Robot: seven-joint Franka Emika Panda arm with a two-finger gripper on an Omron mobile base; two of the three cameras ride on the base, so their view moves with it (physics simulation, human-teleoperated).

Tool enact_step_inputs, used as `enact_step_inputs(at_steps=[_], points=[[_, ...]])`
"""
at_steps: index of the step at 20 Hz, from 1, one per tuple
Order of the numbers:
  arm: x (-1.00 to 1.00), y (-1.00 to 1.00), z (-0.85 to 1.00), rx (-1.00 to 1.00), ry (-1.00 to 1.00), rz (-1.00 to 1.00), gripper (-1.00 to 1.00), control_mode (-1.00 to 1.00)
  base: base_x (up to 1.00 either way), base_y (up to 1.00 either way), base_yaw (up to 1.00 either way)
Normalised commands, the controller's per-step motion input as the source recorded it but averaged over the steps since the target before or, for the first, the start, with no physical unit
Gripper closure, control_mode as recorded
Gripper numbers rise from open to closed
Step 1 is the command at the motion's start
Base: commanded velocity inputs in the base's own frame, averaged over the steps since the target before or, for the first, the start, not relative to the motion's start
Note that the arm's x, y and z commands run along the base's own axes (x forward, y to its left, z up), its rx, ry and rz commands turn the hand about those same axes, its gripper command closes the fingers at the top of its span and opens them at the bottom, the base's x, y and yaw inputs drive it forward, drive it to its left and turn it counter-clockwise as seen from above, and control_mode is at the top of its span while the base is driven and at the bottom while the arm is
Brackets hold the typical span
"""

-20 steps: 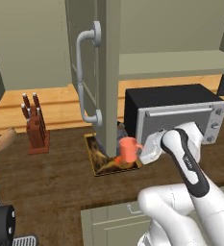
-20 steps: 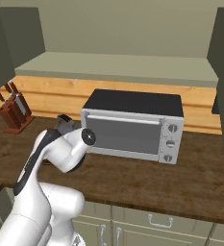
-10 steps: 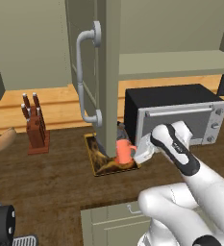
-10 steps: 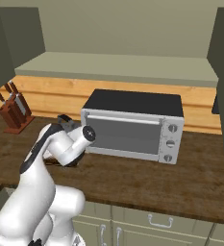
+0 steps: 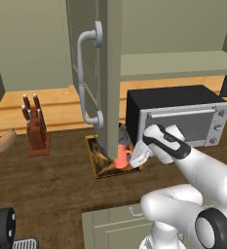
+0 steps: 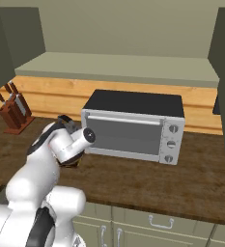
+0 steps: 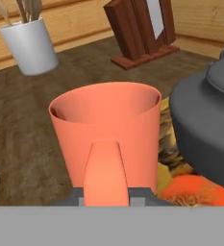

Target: Pick the kettle from the counter and place it on the tray. Then pick the mug from the cabinet and place it on the tray. Then close the cabinet doors.

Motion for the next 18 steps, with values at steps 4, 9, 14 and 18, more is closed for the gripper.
enact_step_inputs(at_steps=[4, 9, 14, 18], points=[[0.16, 0.13, -0.41, 0.0, -0.12, 0.0, 1.0, -1.0, 0.0, 0.0, 0.0], [0.18, 0.11, -0.42, 0.0, -0.09, 0.0, 1.0, -1.0, 0.0, 0.0, 0.0], [0.14, 0.11, -0.31, 0.0, 0.0, 0.0, 1.0, -1.0, 0.0, 0.0, 0.0], [0.14, 0.04, -0.18, 0.0, 0.0, -0.01, 1.0, -1.0, 0.0, 0.0, 0.0]])
